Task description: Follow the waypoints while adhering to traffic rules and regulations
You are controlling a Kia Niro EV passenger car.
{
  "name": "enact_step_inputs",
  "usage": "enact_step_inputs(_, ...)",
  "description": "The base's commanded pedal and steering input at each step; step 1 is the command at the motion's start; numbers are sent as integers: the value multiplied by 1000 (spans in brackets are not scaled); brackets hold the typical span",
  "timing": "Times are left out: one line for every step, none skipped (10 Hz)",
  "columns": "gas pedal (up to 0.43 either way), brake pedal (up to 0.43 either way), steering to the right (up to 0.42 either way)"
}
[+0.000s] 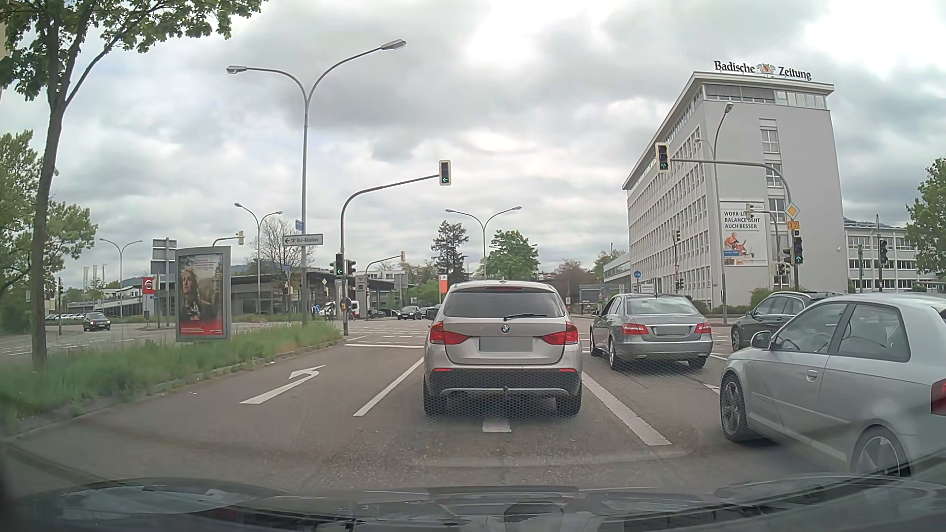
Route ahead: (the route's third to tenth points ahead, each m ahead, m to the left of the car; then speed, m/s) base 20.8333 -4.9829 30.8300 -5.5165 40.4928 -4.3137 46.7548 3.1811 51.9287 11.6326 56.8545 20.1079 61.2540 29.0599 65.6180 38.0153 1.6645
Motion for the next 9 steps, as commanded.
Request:
enact_step_inputs(287,0,3)
enact_step_inputs(299,0,3)
enact_step_inputs(311,0,3)
enact_step_inputs(319,0,3)
enact_step_inputs(319,0,3)
enact_step_inputs(331,0,3)
enact_step_inputs(331,0,3)
enact_step_inputs(331,0,3)
enact_step_inputs(331,0,3)
